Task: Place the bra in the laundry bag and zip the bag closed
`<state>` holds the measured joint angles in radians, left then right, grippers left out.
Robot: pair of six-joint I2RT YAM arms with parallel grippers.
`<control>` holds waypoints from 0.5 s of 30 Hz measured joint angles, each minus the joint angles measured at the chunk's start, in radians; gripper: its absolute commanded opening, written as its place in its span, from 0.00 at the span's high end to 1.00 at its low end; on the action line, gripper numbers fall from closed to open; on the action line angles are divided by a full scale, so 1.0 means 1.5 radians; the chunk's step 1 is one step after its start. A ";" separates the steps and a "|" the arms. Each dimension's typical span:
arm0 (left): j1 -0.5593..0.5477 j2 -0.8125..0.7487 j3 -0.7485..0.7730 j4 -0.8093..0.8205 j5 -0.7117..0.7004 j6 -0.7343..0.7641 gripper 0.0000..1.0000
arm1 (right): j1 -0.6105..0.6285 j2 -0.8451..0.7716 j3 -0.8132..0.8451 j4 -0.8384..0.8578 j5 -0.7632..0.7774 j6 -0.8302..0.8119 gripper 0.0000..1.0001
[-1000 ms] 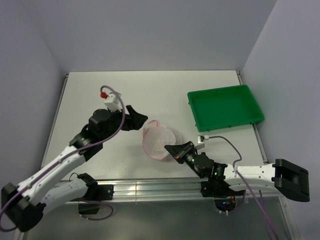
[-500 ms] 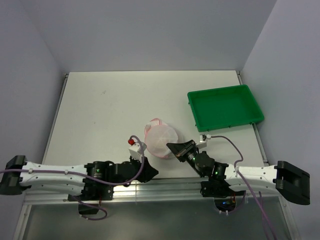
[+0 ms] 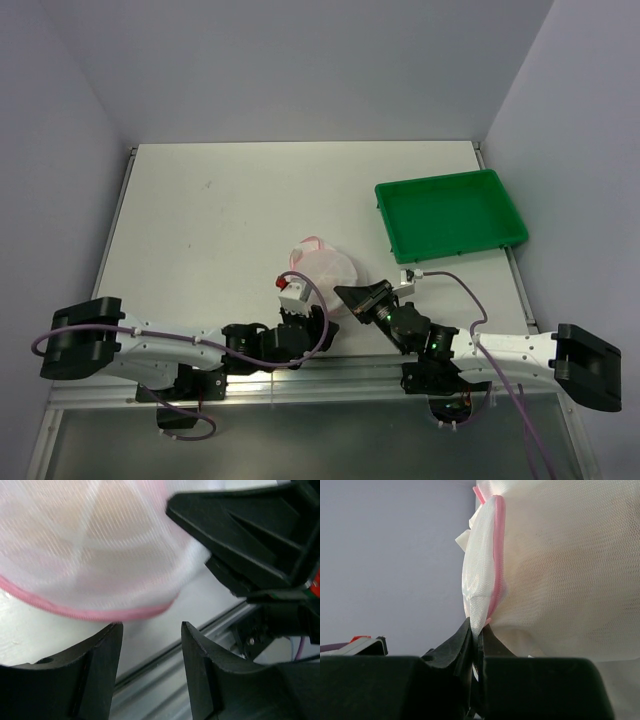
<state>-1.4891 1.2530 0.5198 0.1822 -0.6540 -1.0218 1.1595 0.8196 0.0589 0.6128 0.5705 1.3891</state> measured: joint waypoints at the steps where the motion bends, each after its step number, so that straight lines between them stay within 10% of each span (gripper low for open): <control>1: 0.005 0.007 0.000 0.009 -0.001 0.003 0.44 | 0.000 -0.001 0.000 0.000 0.000 0.000 1.00; 15: 0.040 0.090 0.009 0.130 -0.006 0.060 0.53 | -0.003 -0.006 0.000 0.000 0.002 -0.001 1.00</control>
<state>-1.4288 1.3876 0.5327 0.3775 -0.6632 -0.9321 1.1549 0.8112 0.0589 0.6132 0.5728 1.3884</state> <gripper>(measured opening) 0.499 0.088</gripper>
